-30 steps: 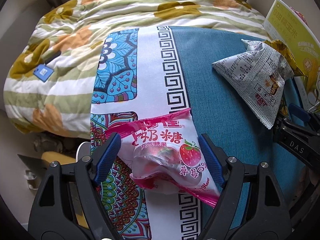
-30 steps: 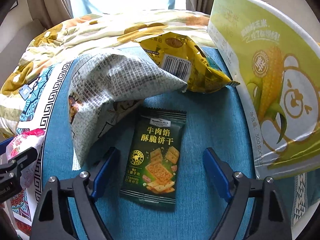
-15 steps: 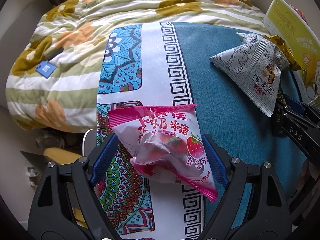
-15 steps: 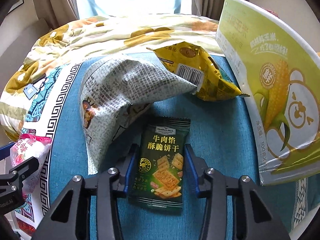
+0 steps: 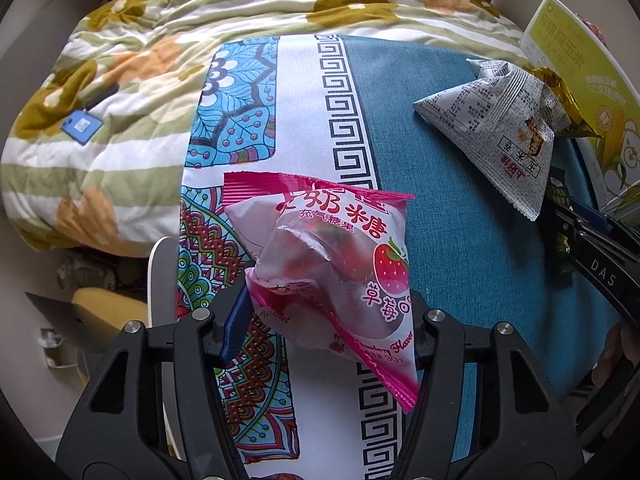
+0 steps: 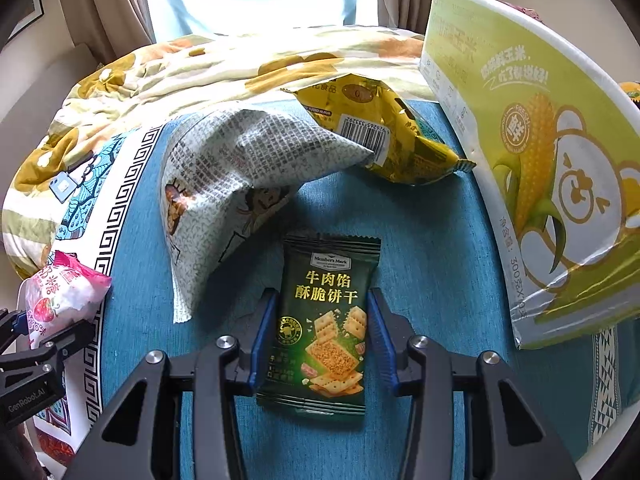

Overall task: Organize snacks
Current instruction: 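Lift both held packs and carry them over the yellow box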

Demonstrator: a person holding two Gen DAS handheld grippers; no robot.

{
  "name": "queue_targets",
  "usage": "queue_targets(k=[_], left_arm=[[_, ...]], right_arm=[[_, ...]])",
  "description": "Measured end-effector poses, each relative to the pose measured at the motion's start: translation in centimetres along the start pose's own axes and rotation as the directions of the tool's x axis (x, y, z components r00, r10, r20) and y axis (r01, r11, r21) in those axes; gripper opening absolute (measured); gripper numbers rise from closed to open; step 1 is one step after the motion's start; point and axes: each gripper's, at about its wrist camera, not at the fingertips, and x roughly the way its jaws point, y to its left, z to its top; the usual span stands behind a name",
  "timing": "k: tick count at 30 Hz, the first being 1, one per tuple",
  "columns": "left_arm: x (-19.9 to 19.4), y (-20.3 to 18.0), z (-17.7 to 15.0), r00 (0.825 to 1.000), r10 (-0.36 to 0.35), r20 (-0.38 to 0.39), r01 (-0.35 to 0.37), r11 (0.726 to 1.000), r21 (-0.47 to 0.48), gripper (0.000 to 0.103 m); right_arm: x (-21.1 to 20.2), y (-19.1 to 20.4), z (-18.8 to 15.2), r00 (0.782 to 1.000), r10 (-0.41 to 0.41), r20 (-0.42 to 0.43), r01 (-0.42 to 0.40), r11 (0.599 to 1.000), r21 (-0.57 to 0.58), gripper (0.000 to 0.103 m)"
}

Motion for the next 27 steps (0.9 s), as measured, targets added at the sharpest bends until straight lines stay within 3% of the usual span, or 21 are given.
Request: queue_targets(k=[6, 12, 22, 27], left_arm=[[-3.2, -1.0, 0.5, 0.998, -0.017, 0.061, 0.015, 0.999, 0.031, 0.055], [-8.4, -2.6, 1.6, 0.988, -0.057, 0.146, 0.048, 0.997, 0.059, 0.055], [-17.8, -8.5, 4.9, 0.942, -0.173, 0.287, 0.132, 0.979, 0.155, 0.055], [-20.2, -13.2, 7.1, 0.921, -0.22, 0.321, 0.16, 0.966, 0.203, 0.055]], right_arm=[[-1.4, -0.6, -0.1, 1.0, 0.001, 0.019, -0.001, 1.0, 0.005, 0.041], [-5.2, -1.7, -0.3, 0.997, -0.009, 0.073, 0.008, 1.0, 0.015, 0.041], [-16.3, -4.7, 0.8, 0.977, 0.051, 0.205, -0.065, 0.996, 0.062, 0.04], [-20.1, -7.9, 1.8, 0.963, 0.049, 0.266, -0.076, 0.993, 0.09, 0.04]])
